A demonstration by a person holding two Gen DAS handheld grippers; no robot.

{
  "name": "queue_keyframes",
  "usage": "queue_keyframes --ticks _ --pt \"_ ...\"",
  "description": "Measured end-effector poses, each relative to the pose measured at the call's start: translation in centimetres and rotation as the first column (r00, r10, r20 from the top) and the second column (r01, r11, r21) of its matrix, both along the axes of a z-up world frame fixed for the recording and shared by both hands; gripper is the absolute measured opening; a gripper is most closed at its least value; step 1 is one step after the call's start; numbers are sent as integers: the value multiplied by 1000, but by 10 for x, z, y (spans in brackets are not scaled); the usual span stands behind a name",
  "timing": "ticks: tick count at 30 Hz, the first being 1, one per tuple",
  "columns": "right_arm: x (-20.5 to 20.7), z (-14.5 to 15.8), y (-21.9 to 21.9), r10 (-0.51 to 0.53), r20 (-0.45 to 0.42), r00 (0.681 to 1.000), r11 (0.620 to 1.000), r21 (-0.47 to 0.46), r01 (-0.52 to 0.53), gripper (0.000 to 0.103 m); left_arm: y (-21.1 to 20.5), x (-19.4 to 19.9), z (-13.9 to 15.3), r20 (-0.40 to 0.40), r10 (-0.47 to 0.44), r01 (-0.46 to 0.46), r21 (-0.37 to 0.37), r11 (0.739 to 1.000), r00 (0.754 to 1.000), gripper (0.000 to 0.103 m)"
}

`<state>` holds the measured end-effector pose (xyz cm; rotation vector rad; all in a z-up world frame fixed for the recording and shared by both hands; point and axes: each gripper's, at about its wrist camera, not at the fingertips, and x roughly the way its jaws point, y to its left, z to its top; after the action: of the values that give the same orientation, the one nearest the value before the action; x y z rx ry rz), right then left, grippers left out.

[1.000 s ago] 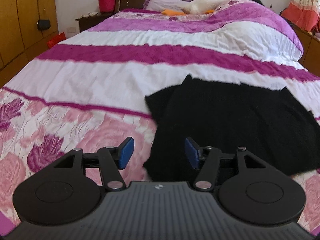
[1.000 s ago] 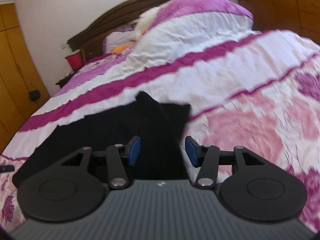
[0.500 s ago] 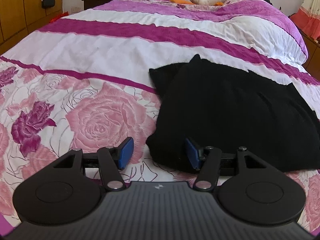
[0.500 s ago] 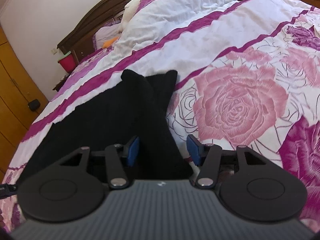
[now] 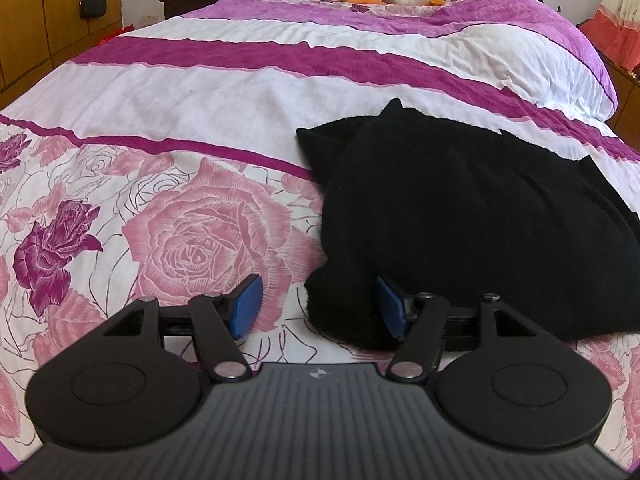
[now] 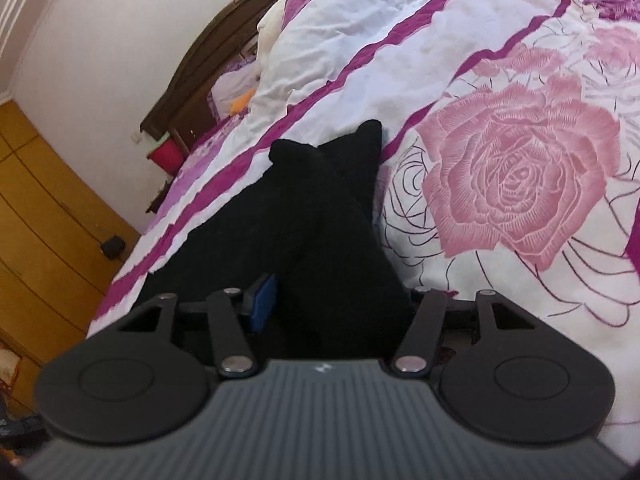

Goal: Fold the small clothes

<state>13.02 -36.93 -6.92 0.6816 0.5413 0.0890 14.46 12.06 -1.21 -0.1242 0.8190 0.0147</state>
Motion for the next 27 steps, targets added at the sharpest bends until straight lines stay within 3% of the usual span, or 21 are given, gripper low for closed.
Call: queue_keyframes --ticks 8,14,17,19,20,27 --pt "-2 -2 -3 -8 20 1000 1000 22 7 53 -3 0 0 -5 3 -3 14 1000 1000 68" --pt "2 -4 -5 -37 53 998 994 102 31 55 -3 1 1 -11 8 -8 18 1000 1000 70" --pt "4 -6 -6 -65 54 996 988 143 57 46 -3 1 1 -11 6 -6 24 1000 1000 72" --pt "7 -7 -6 -78 43 996 987 147 70 27 -3 2 1 -10 3 -3 27 1000 1000 73" --pt "8 -8 -6 -81 38 996 986 151 75 23 -3 1 1 -9 3 -3 27 1000 1000 73" --pt "6 4 -4 -102 62 993 978 188 89 18 -1 -3 7 -6 -12 12 26 1000 1000 74"
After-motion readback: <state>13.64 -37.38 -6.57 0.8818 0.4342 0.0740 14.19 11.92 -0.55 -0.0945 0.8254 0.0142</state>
